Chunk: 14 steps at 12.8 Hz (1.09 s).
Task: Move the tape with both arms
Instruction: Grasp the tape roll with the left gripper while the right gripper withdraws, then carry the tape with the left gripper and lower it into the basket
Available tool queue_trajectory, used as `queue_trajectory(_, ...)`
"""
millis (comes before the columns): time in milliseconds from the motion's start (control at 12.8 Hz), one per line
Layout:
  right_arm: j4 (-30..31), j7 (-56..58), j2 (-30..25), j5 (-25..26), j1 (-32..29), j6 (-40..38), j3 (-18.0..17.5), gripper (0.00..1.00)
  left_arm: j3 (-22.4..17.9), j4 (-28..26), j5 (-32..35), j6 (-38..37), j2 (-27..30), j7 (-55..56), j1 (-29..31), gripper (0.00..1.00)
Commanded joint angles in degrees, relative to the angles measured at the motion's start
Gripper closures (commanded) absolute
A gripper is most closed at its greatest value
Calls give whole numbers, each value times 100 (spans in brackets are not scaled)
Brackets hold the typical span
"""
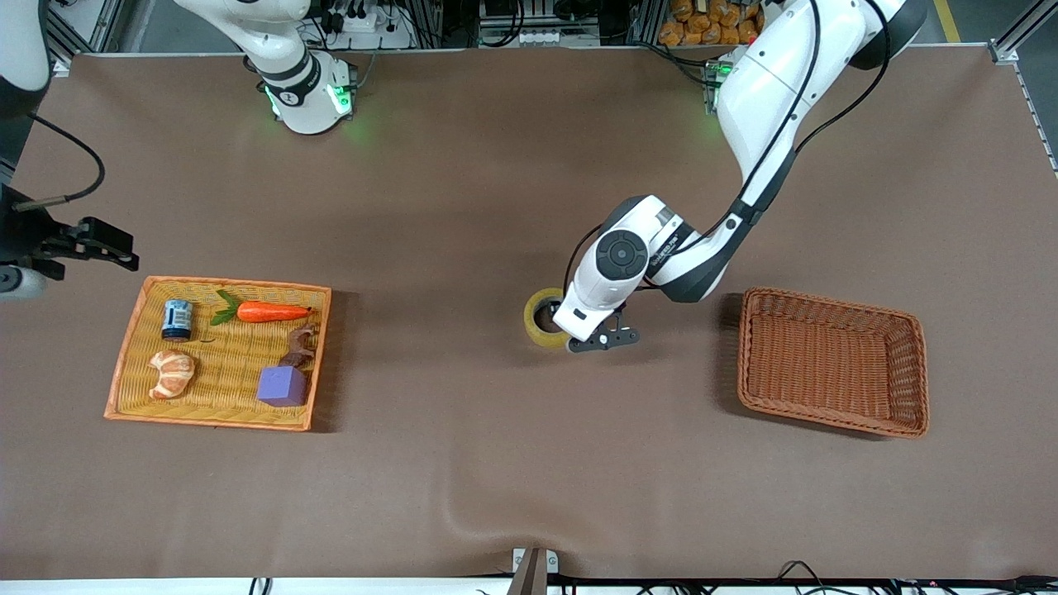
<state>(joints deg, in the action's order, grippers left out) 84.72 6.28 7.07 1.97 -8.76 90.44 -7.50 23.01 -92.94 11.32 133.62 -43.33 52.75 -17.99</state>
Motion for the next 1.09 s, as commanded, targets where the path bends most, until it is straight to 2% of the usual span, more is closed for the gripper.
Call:
queue_trajectory(0,194,-408,-258,-309,-134,-149,-103,0,-34,83,204,15,-78,165,-64,63)
queue_trajectory(156,194,-444,-389,-408,-187,-394,-103,0,-42,83,562,-20,-26,148,14,100)
queue_trajectory(234,220,-444,-538,-400,-161,-439,-103,0,-42,65,686,-116,165,156,136,100)
queue_trajectory(391,211,-461,-592,-408,-187,-544,-112,0,-25,48,714,-868,814,-71,593,100)
queue_trajectory(547,194,-453,-592,-400,-161,-755,-94,0,-42,39,731,-1643,1229,-666,988,100)
queue_trajectory(703,168,-383,-645,-338,-47,-765,45,0,71,22,670,-1795,1598,-1535,1777,100)
queue_trajectory(781,176,-321,-680,-338,84,-765,229,0,133,-13,644,-1978,1739,-2018,2086,100)
queue_trajectory(1016,185,-207,-812,-312,252,-826,371,0,379,-180,135,-2138,1767,-2899,3035,100)
